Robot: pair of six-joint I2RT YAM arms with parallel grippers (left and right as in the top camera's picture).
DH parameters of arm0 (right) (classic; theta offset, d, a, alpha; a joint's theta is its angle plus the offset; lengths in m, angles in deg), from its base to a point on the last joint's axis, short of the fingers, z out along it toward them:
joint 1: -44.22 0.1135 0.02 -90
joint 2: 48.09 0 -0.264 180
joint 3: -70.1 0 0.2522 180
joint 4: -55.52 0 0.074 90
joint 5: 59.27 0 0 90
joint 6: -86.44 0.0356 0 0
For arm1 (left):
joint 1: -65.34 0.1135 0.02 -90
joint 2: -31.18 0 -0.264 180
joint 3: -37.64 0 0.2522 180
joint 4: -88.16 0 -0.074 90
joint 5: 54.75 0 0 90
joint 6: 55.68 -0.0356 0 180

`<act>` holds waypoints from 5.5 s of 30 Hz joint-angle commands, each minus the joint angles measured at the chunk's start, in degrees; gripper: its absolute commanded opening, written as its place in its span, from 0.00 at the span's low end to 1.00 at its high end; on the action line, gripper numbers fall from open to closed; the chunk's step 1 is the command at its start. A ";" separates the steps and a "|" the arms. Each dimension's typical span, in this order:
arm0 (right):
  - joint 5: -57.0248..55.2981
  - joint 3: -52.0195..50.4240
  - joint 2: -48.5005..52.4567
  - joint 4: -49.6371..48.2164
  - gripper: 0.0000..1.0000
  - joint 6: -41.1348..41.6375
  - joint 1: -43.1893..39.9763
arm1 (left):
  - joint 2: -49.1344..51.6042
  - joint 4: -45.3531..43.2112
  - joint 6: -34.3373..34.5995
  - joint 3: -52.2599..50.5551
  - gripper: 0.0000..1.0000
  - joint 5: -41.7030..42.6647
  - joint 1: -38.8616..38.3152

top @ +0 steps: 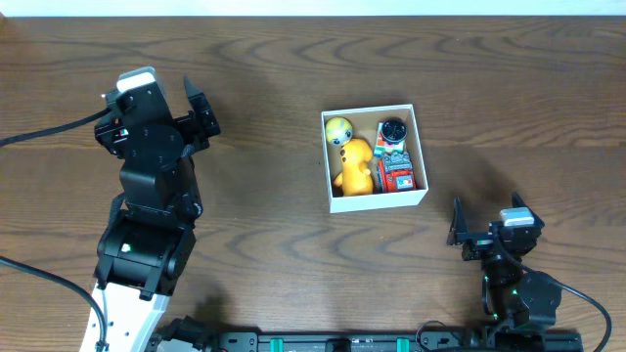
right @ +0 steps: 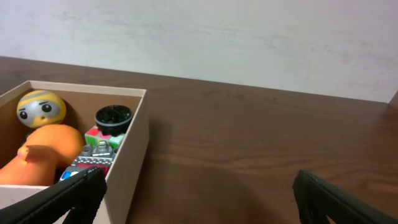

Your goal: Pack container

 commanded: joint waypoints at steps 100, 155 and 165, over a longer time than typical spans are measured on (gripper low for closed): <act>0.24 -0.52 -0.61 0.02 0.99 -0.70 -0.39 | -55.30 5.31 -1.77 -52.19 0.98 23.34 16.11; 0.24 -0.52 -0.61 0.02 0.99 -0.70 -0.39 | -55.17 4.81 -6.14 -52.39 0.98 23.37 16.11; 0.24 -0.52 -0.61 0.02 0.99 -0.70 -0.39 | -55.17 4.81 -6.14 -52.39 0.98 23.37 16.11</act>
